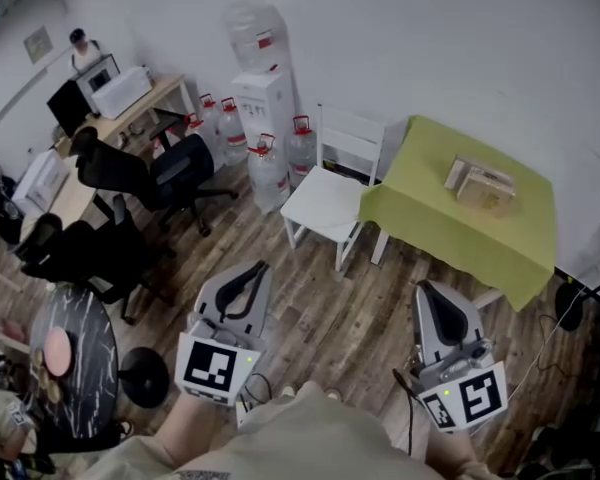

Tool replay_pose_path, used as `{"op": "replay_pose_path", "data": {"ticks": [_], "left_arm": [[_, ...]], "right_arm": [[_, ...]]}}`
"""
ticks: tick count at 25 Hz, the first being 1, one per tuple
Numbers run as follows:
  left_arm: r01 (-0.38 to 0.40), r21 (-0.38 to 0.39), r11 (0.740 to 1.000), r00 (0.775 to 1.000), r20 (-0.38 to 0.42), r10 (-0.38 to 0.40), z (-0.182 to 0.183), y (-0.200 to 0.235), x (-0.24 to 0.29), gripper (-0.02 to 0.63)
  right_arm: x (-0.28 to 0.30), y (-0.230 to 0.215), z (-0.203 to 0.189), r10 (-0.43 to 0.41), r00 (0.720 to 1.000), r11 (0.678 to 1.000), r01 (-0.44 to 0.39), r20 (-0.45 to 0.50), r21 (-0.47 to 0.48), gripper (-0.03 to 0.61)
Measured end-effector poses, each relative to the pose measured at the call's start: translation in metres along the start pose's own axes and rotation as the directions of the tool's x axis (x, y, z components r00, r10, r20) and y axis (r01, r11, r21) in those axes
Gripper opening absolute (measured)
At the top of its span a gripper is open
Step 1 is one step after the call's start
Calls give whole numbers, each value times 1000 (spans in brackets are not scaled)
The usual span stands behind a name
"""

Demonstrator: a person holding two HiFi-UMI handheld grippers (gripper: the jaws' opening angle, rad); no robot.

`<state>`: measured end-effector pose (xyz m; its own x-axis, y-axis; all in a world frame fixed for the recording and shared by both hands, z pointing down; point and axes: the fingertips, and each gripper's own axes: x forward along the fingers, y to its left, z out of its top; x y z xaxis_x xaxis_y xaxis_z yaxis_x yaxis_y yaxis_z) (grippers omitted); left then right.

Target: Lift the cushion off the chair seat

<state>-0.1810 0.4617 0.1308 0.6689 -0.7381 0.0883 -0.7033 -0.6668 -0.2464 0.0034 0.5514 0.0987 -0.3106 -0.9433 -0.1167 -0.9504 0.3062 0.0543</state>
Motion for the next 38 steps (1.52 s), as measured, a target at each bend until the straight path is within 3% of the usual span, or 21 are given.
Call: {"op": "replay_pose_path", "data": {"ticks": [5, 8, 9, 10, 11, 13, 14, 28, 38], "left_arm": [[-5, -8, 1000, 1000, 4, 5, 0, -23, 5, 34], [-40, -52, 998, 998, 52, 43, 2, -27, 3, 34], [-56, -73, 996, 995, 74, 62, 4, -26, 1, 35], [-68, -88, 994, 993, 91, 76, 6, -24, 0, 35], [-74, -95, 993, 992, 99, 84, 7, -23, 1, 50], [-73, -105, 992, 991, 101, 84, 7, -22, 7, 171], [-69, -114, 991, 991, 102, 81, 6, -21, 10, 196], [-12, -160, 987, 995, 97, 28, -23, 15, 93, 198], [-9, -173, 985, 999, 35, 15, -49, 102, 177, 198]], "right_arm": [[-14, -16, -7, 23, 1000, 1000, -23, 5, 13, 23], [-17, -23, -9, -3, 1000, 1000, 2, 22, 29, 25], [-17, -25, -10, -14, 1000, 999, 13, 26, 37, 70], [-17, -28, -10, -20, 999, 999, 19, 25, 44, 199], [-17, -31, -12, -26, 999, 999, 25, 20, 47, 253], [-15, -39, -16, -40, 999, 998, 40, 8, 41, 267], [-14, -42, -18, -46, 999, 998, 46, 3, 36, 268], [47, -89, -48, -118, 992, 993, 119, -52, 10, 255], [165, -119, -74, -125, 986, 992, 127, -112, 13, 255]]}}
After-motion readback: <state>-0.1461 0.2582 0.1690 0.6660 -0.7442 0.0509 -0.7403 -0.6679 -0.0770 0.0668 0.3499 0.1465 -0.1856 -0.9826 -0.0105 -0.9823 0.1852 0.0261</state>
